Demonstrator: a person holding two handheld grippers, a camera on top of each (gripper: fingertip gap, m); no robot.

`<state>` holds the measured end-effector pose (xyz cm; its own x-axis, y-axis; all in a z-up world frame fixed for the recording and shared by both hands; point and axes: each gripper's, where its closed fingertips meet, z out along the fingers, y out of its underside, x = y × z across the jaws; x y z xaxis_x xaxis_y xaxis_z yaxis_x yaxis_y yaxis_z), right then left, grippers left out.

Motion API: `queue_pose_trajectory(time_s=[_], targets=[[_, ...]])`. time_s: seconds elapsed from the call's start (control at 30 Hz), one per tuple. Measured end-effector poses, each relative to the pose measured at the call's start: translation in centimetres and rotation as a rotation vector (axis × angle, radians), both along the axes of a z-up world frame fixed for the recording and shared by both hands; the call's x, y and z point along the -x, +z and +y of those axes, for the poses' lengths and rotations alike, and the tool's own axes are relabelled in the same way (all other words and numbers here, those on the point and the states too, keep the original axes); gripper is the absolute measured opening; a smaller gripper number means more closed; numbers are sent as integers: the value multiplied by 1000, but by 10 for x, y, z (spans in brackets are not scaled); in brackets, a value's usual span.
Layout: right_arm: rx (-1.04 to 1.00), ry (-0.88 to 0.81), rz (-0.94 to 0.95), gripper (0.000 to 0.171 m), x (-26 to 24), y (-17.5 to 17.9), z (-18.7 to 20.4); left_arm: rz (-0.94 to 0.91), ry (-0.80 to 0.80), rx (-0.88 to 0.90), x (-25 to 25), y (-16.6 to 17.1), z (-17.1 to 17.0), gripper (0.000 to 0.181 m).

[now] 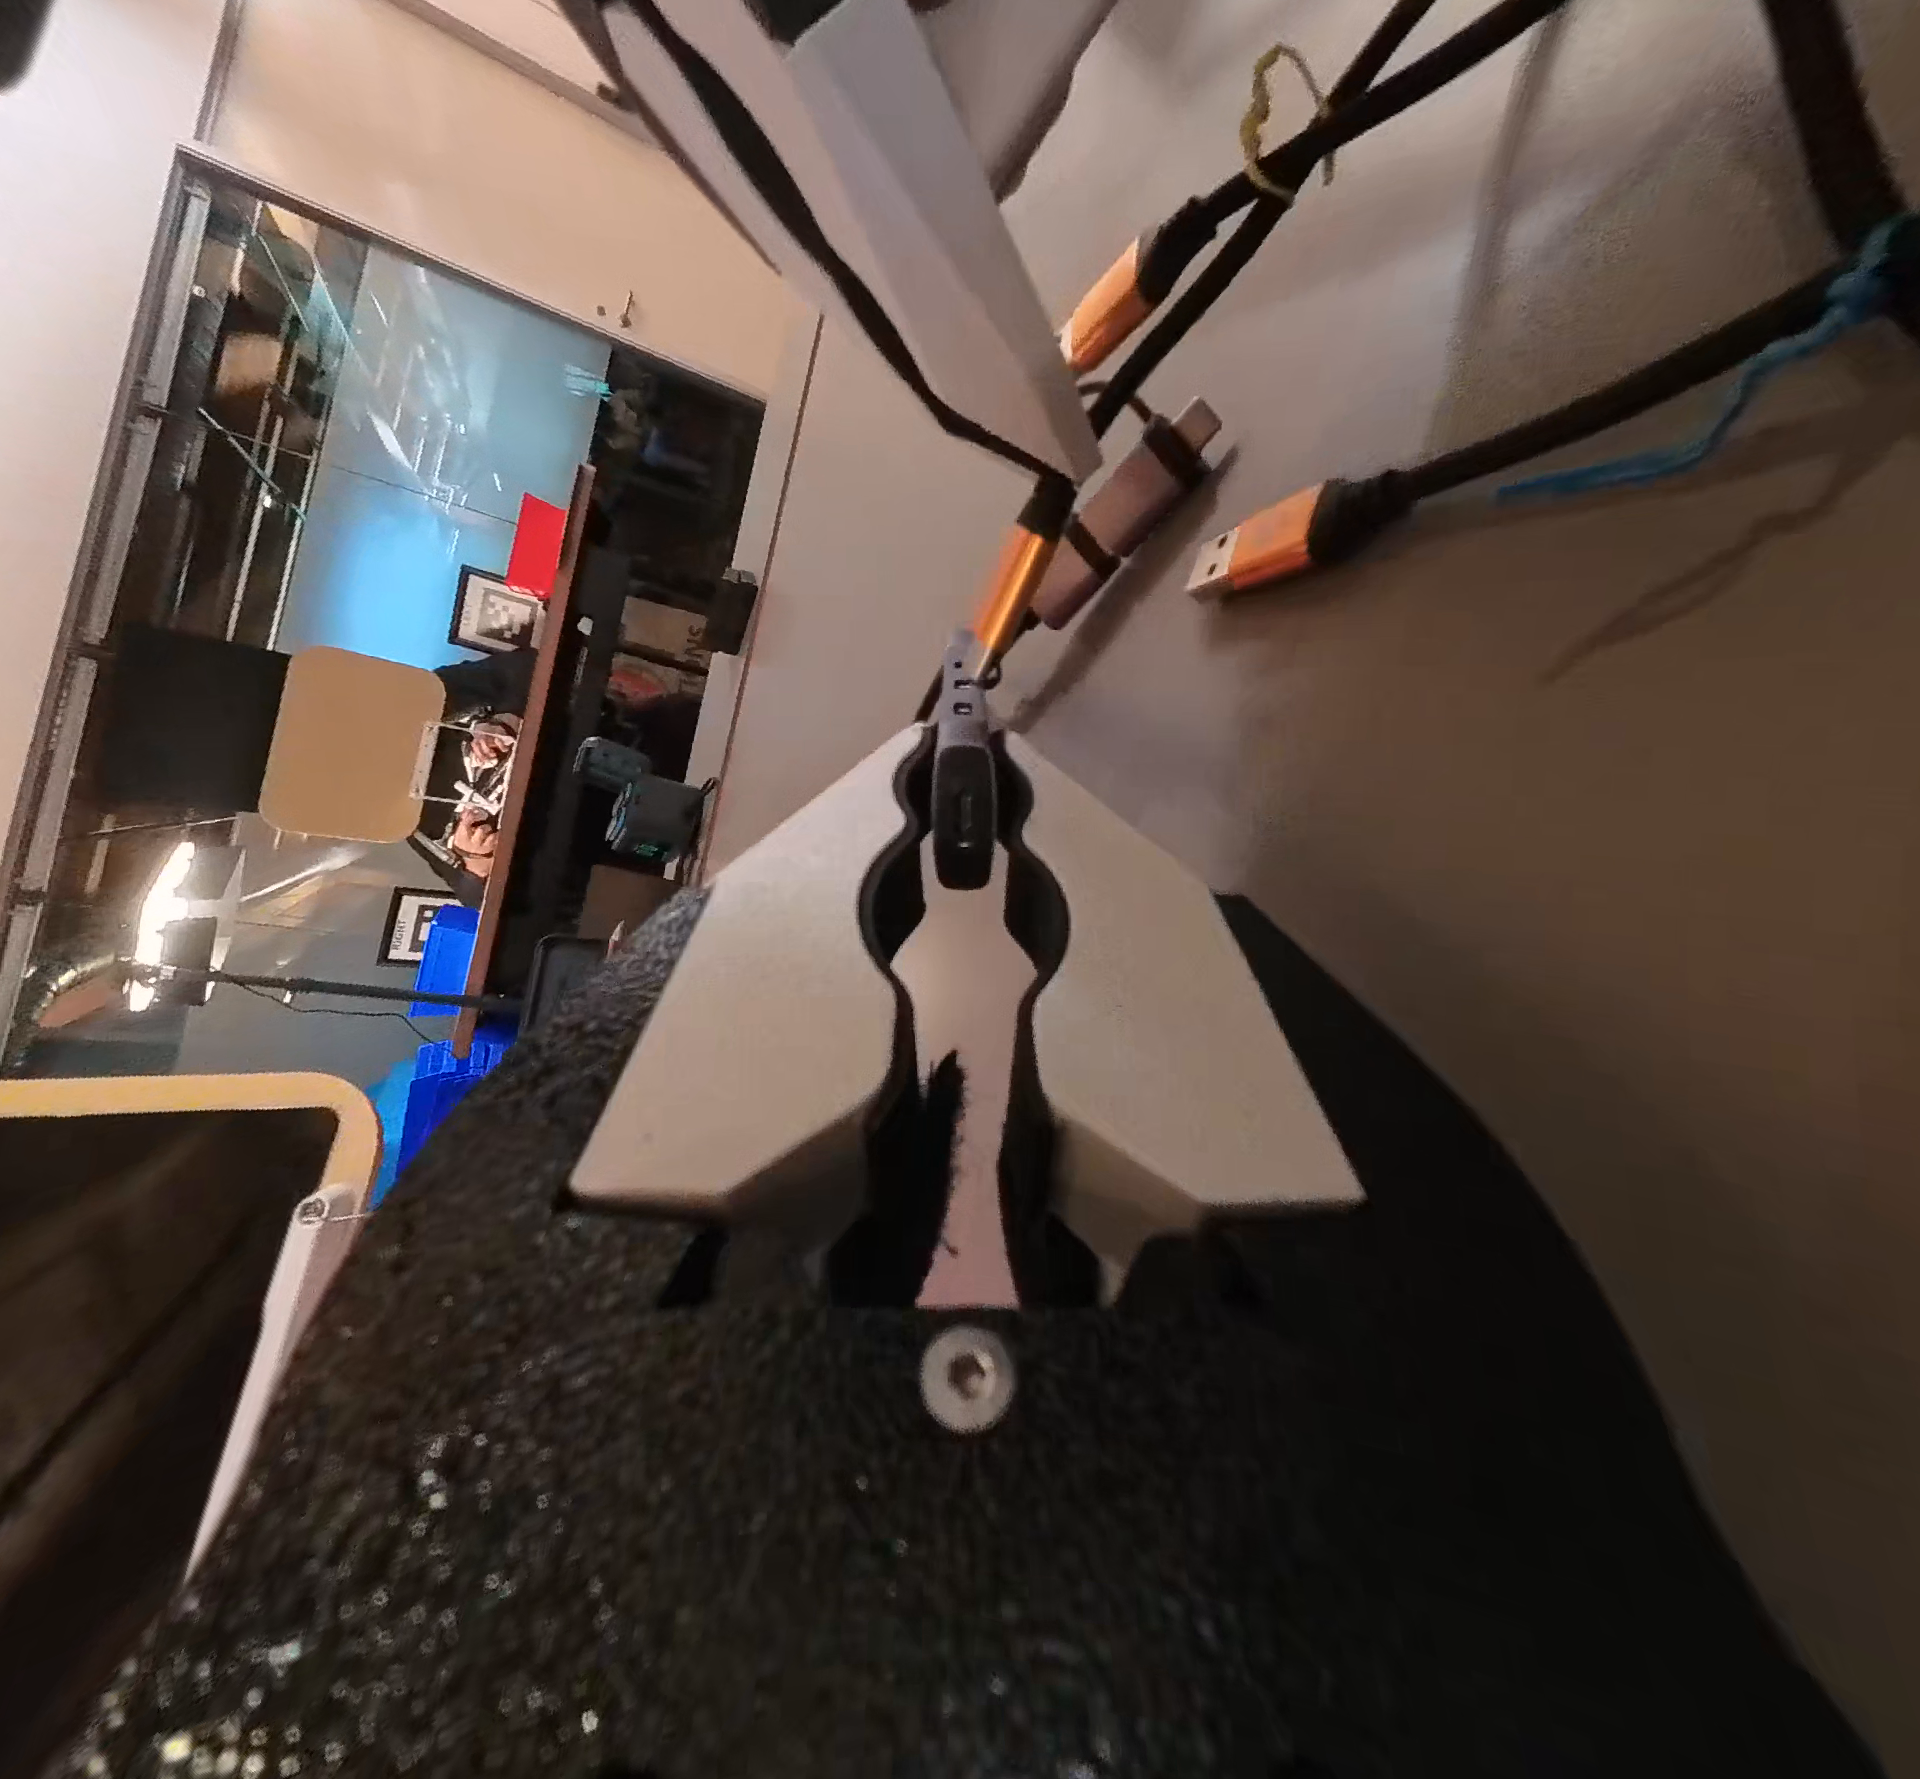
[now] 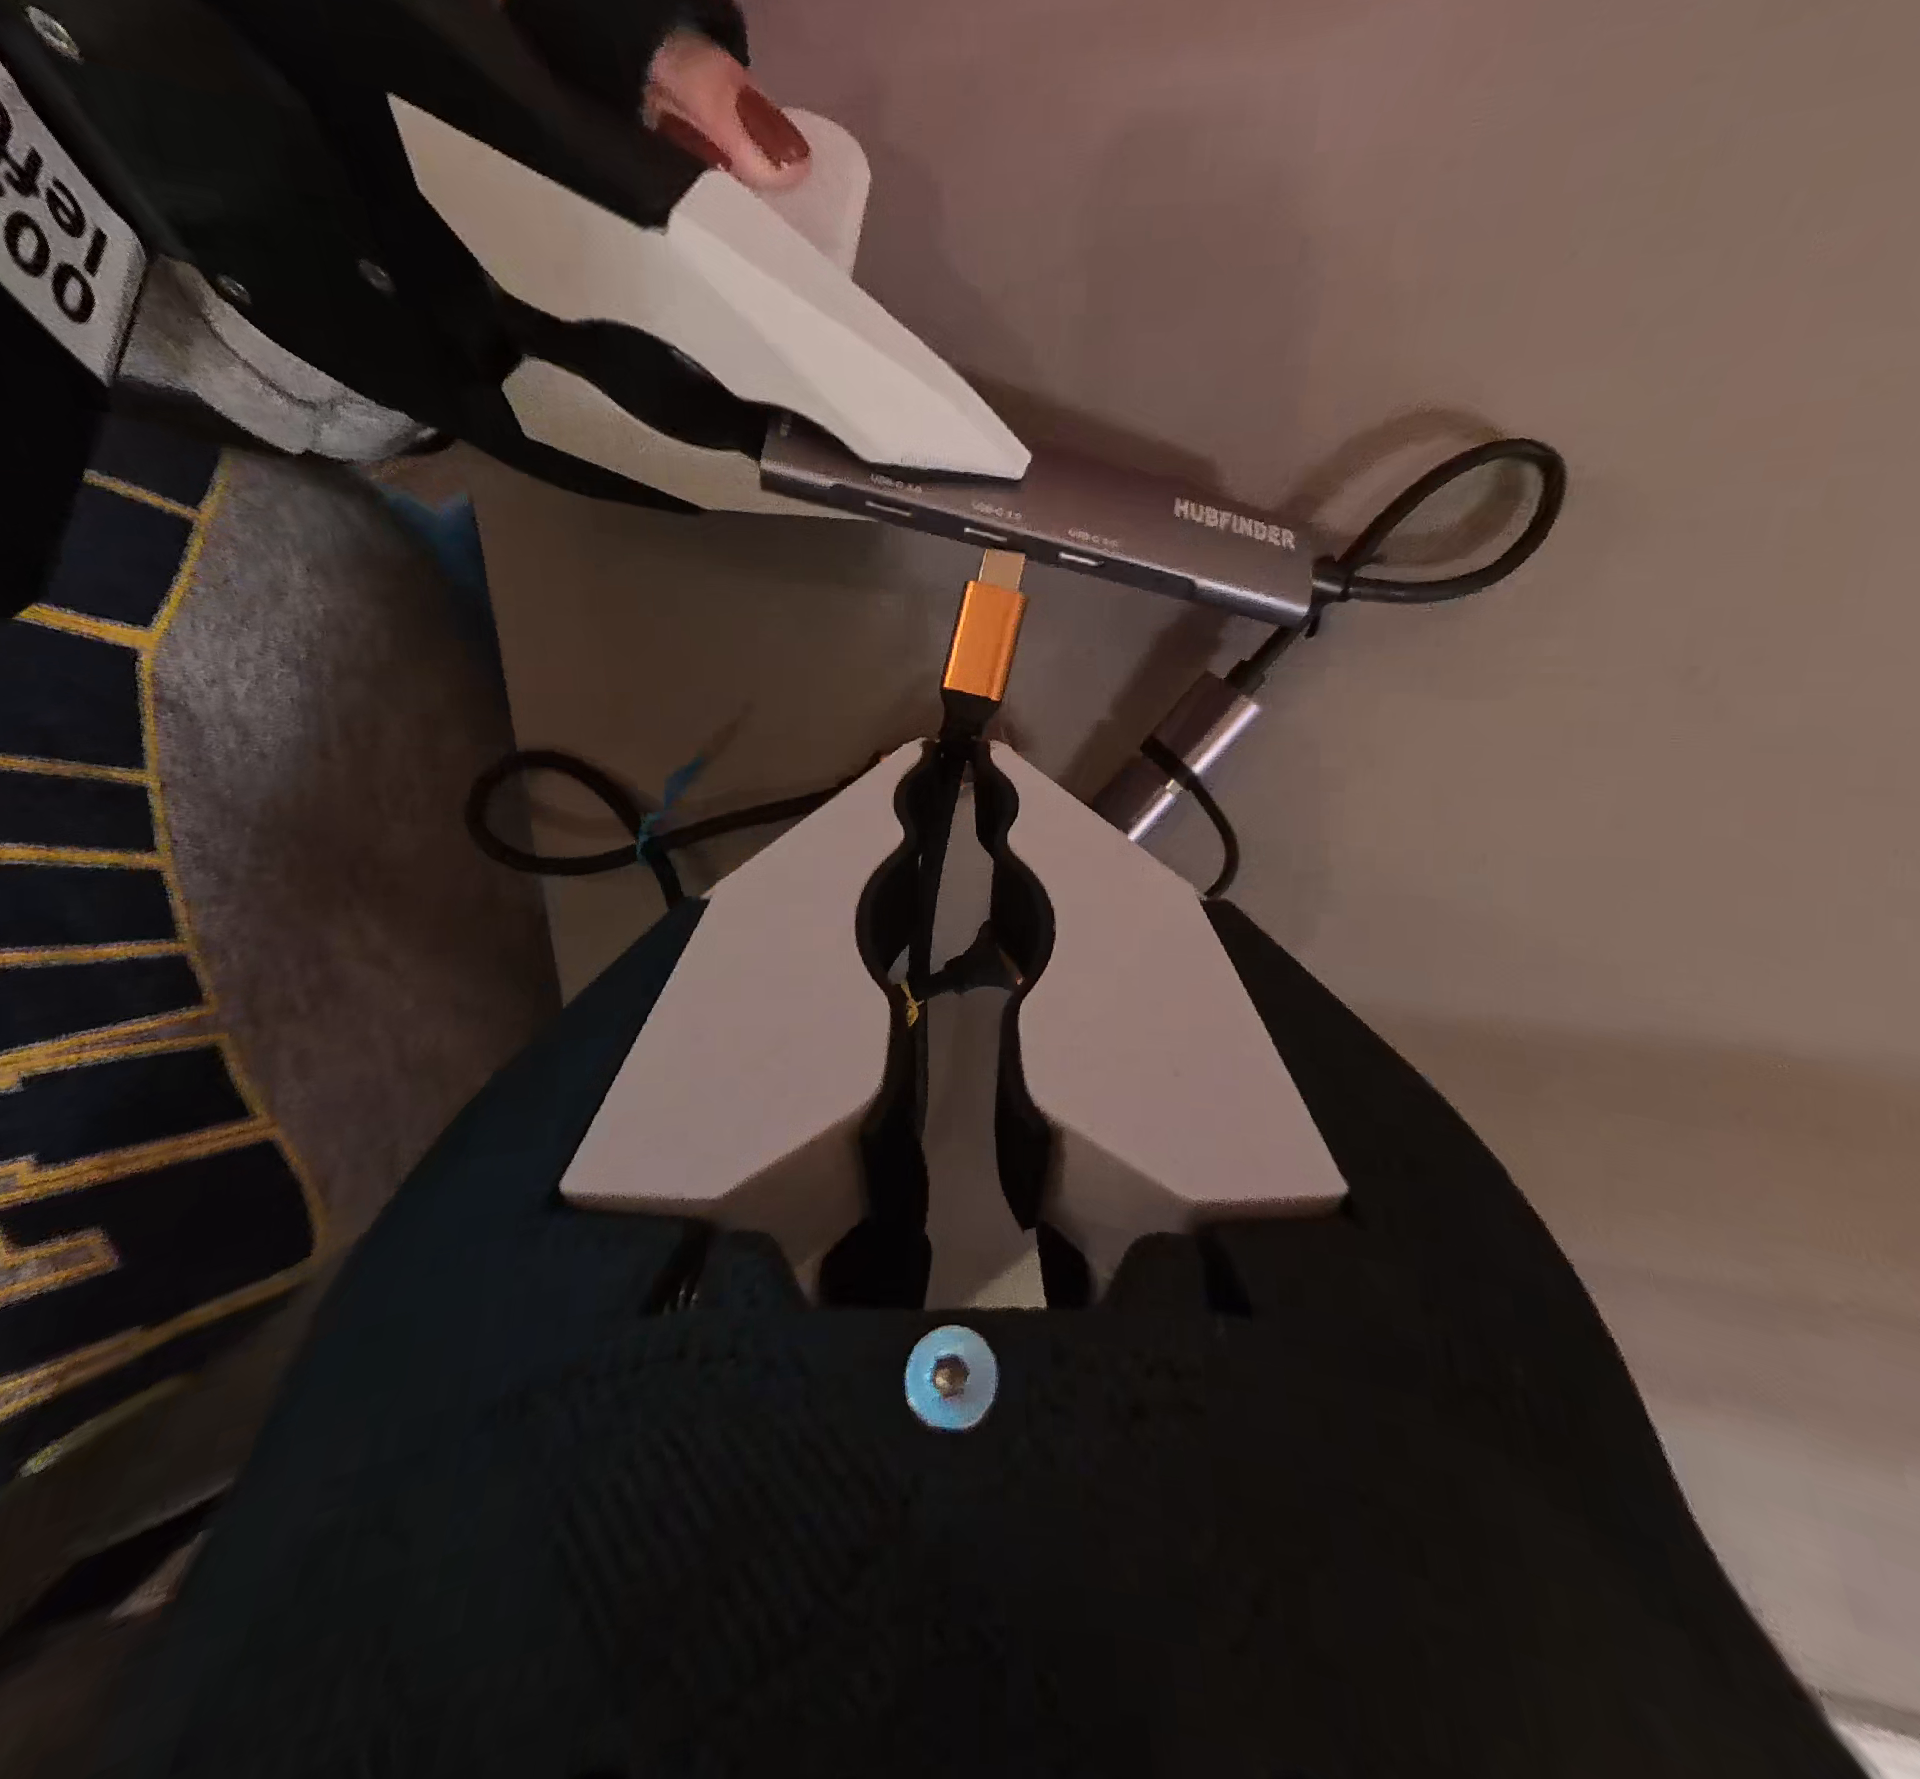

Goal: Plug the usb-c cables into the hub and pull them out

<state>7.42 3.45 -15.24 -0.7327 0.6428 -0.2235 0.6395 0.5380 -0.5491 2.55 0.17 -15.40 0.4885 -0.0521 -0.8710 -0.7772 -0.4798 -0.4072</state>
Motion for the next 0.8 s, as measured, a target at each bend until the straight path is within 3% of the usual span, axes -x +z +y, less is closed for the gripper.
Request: queue_pose_trajectory(time_s=[0.4, 0.8], targets=[[174, 23, -232, 4, -10, 2, -7, 158, -26, 48, -9, -9, 13, 7], [199, 90, -291, 4, -20, 1, -18, 135, -29, 53, -15, -15, 24, 7]])
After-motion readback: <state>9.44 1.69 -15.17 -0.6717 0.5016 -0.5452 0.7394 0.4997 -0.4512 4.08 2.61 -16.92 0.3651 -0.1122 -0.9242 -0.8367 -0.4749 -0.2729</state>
